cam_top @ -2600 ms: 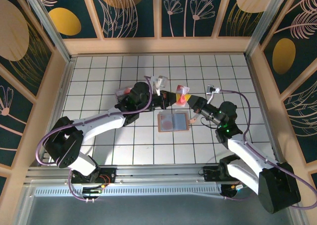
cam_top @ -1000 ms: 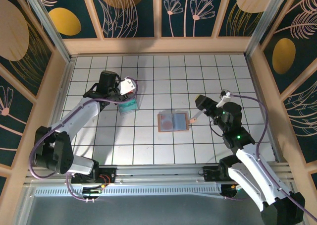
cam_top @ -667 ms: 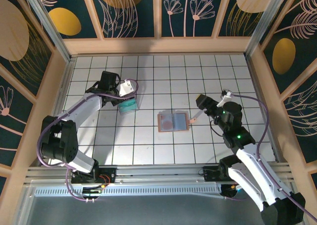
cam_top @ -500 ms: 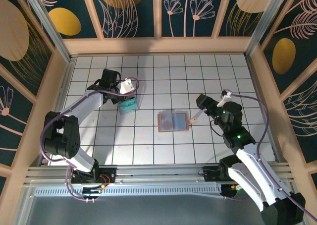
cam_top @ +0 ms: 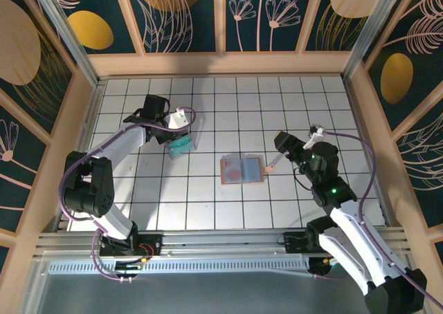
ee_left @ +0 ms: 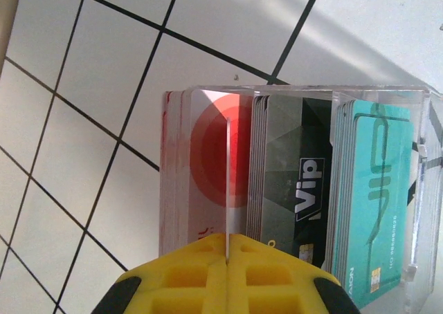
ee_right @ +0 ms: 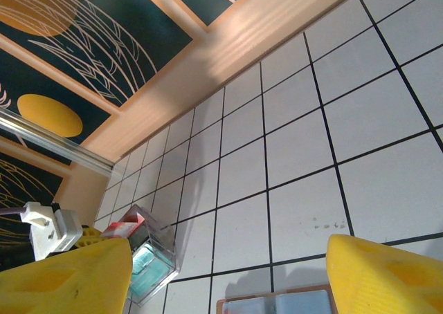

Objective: Take the credit cards out of the card holder

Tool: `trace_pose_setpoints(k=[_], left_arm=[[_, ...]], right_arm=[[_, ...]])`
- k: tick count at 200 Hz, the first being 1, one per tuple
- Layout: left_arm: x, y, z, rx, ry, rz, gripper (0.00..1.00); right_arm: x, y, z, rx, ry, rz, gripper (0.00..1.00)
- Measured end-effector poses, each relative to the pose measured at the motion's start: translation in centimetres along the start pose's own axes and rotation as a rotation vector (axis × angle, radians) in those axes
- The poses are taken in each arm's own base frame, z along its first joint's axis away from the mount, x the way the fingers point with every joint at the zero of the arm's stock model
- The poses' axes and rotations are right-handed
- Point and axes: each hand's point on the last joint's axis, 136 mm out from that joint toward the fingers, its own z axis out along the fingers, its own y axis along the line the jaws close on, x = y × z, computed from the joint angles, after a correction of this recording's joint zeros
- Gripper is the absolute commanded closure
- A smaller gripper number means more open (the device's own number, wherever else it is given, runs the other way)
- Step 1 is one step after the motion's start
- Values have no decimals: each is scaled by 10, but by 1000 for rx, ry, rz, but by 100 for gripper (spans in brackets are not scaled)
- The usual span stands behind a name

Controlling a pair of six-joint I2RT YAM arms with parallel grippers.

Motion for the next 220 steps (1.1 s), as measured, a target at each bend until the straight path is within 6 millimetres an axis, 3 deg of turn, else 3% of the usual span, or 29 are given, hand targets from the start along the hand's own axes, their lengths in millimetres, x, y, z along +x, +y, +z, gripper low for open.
trace_pose_setpoints(k=[220], left_arm=[[-16, -20, 17, 145, -80, -36, 100]], right_arm=[[-1, 1, 0, -3, -3, 23, 28]])
